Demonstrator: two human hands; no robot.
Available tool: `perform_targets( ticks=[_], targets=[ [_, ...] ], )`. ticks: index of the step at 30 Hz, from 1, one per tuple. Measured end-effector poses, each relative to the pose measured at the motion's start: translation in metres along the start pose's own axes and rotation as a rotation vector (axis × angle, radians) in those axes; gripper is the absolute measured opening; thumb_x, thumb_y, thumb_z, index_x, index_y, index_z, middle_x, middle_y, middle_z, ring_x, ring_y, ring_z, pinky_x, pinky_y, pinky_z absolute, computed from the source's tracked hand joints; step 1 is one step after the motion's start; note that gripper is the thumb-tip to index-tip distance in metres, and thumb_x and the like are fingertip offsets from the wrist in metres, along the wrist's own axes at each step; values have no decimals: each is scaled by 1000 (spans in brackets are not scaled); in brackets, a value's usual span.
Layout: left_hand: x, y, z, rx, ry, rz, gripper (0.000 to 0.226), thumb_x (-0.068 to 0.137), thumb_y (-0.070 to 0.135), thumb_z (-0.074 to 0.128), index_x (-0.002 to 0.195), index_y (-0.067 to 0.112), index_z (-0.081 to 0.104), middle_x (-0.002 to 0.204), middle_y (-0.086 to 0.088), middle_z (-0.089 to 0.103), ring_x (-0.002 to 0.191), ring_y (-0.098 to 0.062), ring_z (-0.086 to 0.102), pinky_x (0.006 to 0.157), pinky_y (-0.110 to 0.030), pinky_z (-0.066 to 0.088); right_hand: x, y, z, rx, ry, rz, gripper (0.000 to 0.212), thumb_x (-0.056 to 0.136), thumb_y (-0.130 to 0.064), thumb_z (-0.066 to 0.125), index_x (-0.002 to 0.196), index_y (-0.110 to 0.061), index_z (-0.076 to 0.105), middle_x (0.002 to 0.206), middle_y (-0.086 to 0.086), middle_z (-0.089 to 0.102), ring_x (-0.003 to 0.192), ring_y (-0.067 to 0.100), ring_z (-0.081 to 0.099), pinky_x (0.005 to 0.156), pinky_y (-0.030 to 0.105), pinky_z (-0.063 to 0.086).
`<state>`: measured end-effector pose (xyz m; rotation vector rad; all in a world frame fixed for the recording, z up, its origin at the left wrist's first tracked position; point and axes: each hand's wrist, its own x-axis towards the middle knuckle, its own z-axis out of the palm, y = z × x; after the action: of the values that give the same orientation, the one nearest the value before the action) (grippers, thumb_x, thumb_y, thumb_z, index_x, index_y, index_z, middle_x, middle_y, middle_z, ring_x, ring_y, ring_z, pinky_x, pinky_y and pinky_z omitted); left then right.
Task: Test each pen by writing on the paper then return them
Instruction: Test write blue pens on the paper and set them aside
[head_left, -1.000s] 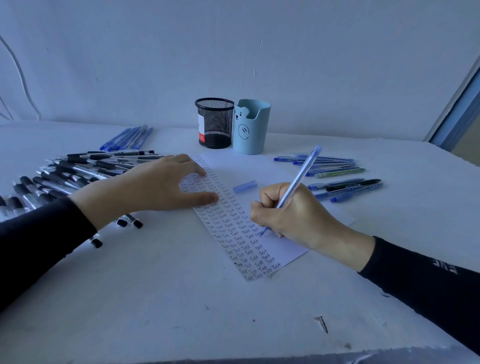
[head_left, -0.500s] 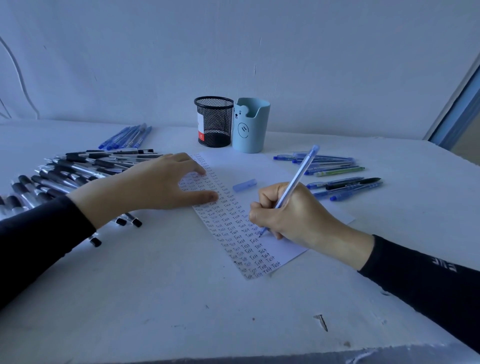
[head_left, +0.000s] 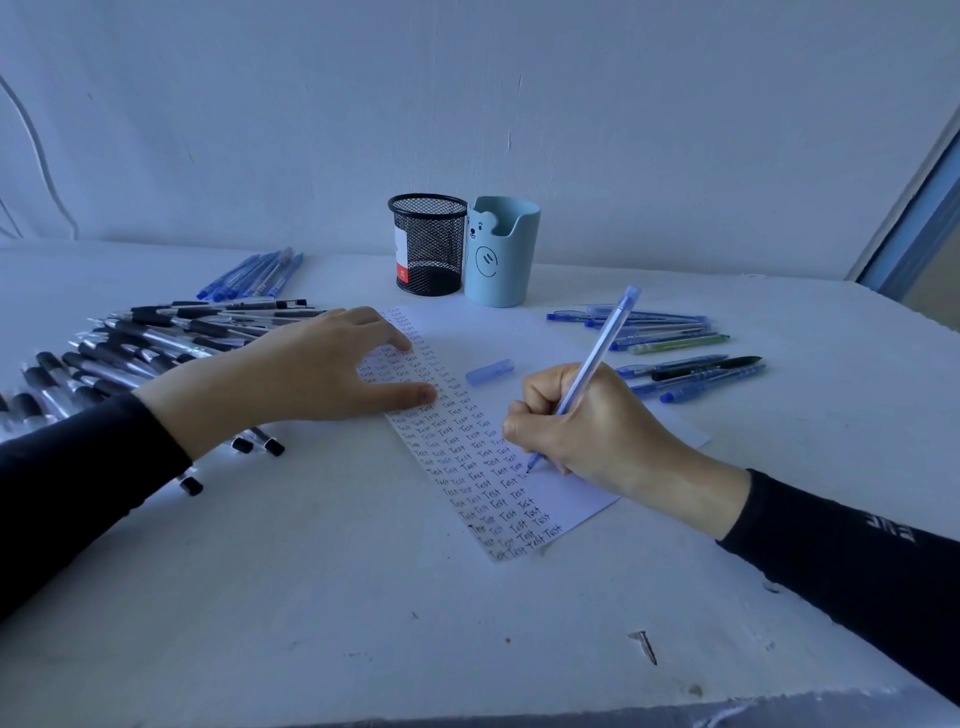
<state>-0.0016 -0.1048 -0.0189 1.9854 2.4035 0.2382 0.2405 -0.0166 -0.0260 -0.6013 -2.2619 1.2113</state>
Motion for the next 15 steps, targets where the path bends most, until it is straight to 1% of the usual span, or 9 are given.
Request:
perform_targets(
  ticks=[1, 2, 5, 6, 10, 12, 15],
  targets=[
    [0, 0, 0, 0, -1, 1, 100, 55, 98, 26, 132, 40, 49, 134, 18, 46, 113, -4, 44, 96, -30, 42, 0, 0, 0, 1, 5, -2, 52, 81, -4, 68, 44, -20, 35, 38, -11, 39, 45, 12, 43, 52, 31, 44],
    [0, 0, 0, 0, -2, 2, 100, 55, 98, 26, 132, 40, 49, 134, 18, 46, 112, -4, 44, 96, -30, 42, 0, 0, 0, 3, 0, -3, 51, 81, -4, 68, 44, -20, 35, 39, -11, 39, 45, 12, 43, 52, 28, 42],
    [0, 0, 0, 0, -1, -1, 99, 55, 98, 26, 132, 40, 49, 133, 19, 46, 109, -2, 42, 95, -30, 42, 0, 0, -1, -4, -25, 1, 48, 81, -1, 67, 48, -14, 36, 39, -10, 42, 40, 3, 42, 47, 17, 37],
    [0, -1, 1, 0, 1, -2, 98, 55, 98, 26, 131, 40, 49, 133, 19, 46, 110, -2, 42, 96, -31, 42, 0, 0, -1, -4, -25, 0, 47, 81, 0, 67, 48, -13, 36, 38, -10, 42, 39, 3, 42, 46, 15, 36],
    [1, -3, 2, -6, 6, 2, 95, 57, 99, 28, 130, 41, 49, 132, 19, 47, 114, -4, 45, 99, -33, 43, 1, 2, -1, 9, -1, 0, 49, 82, -2, 67, 46, -16, 36, 39, -11, 44, 43, 8, 42, 50, 22, 39],
    [1, -3, 2, -4, 8, 6, 95, 57, 98, 28, 130, 41, 50, 132, 19, 47, 113, -4, 45, 98, -32, 43, 2, 3, -1, -1, 2, -9, 49, 82, -1, 67, 48, -14, 35, 38, -11, 41, 40, 3, 40, 48, 17, 37],
    [0, -2, 1, -6, 12, 5, 95, 58, 98, 28, 130, 41, 50, 132, 19, 47, 112, -3, 45, 97, -32, 42, 2, 4, -1, 7, -16, -4, 47, 82, 1, 67, 49, -11, 35, 41, -8, 42, 38, 2, 42, 45, 10, 34]
  ],
)
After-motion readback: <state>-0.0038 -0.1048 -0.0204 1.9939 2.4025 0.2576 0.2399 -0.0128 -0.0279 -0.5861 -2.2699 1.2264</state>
